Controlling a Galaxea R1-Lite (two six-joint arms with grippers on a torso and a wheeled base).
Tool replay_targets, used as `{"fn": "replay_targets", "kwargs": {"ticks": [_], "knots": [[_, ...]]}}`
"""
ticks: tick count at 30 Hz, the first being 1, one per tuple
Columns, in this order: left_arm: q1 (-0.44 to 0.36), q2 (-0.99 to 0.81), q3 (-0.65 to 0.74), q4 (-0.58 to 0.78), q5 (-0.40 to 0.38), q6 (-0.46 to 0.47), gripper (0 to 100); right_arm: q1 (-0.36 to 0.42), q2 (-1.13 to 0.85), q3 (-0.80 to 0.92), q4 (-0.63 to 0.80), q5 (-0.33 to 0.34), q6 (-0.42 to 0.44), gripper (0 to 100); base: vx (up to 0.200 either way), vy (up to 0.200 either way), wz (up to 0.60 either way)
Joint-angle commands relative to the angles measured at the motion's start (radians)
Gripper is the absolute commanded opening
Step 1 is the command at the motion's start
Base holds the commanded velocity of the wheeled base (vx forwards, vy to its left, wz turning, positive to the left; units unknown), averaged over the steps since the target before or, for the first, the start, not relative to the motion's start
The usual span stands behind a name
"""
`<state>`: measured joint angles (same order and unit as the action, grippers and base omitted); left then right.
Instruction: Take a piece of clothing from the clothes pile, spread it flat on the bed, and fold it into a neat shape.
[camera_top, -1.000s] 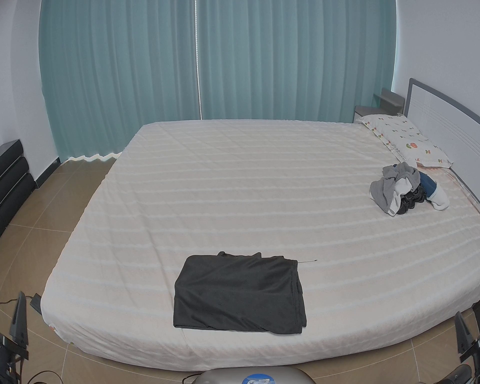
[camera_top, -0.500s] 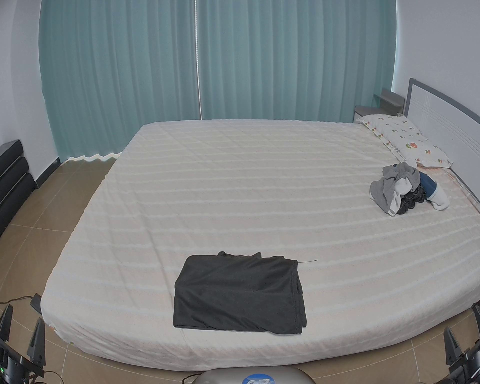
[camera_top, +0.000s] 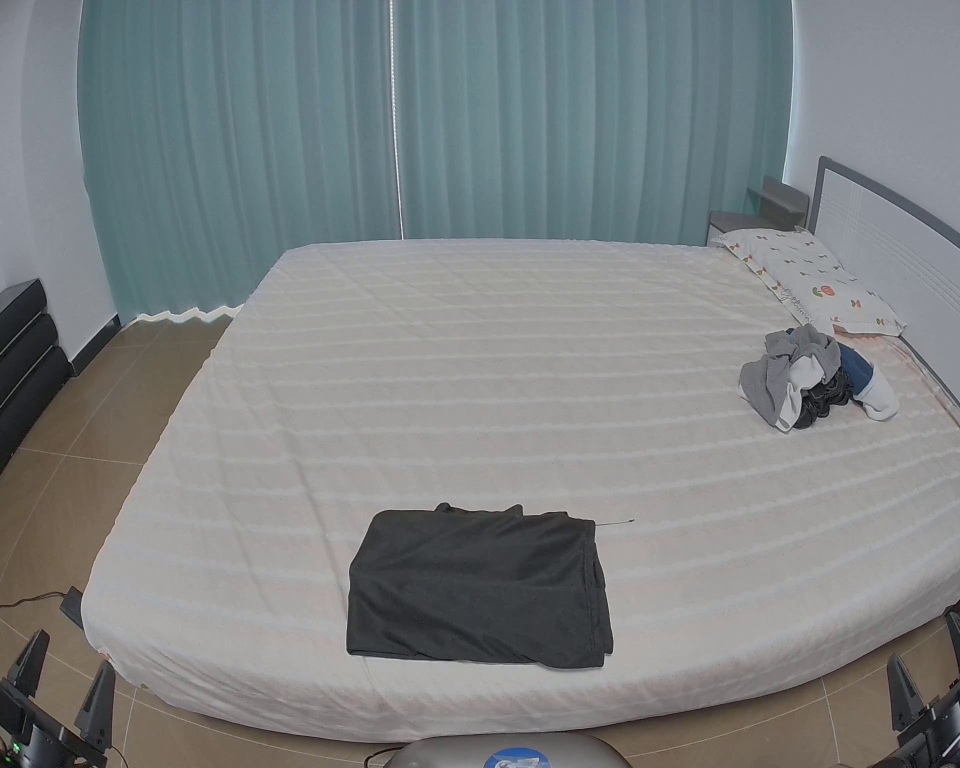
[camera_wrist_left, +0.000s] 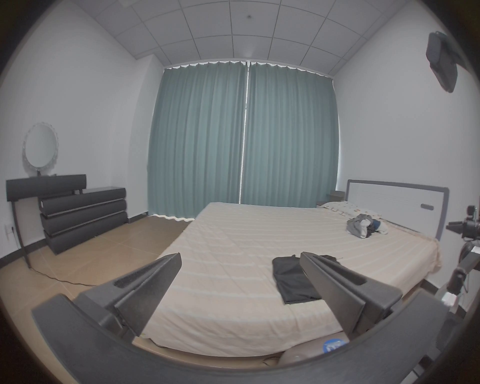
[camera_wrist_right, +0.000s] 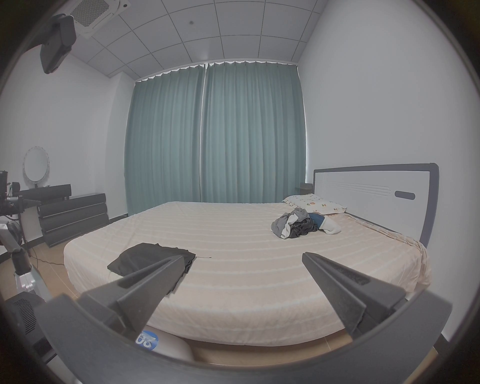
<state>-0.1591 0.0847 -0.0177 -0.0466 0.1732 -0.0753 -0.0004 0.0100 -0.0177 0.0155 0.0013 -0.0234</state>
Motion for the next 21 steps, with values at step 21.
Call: {"fn": "replay_targets", "kwargs": {"ticks": [21], "knots": [[-0.005,0.010,0.016,0.054,-0.195,0.085,100,0.003,-0.010,0.013,0.000,0.000,0.007,100,0.000,0.000,0.00]]}}
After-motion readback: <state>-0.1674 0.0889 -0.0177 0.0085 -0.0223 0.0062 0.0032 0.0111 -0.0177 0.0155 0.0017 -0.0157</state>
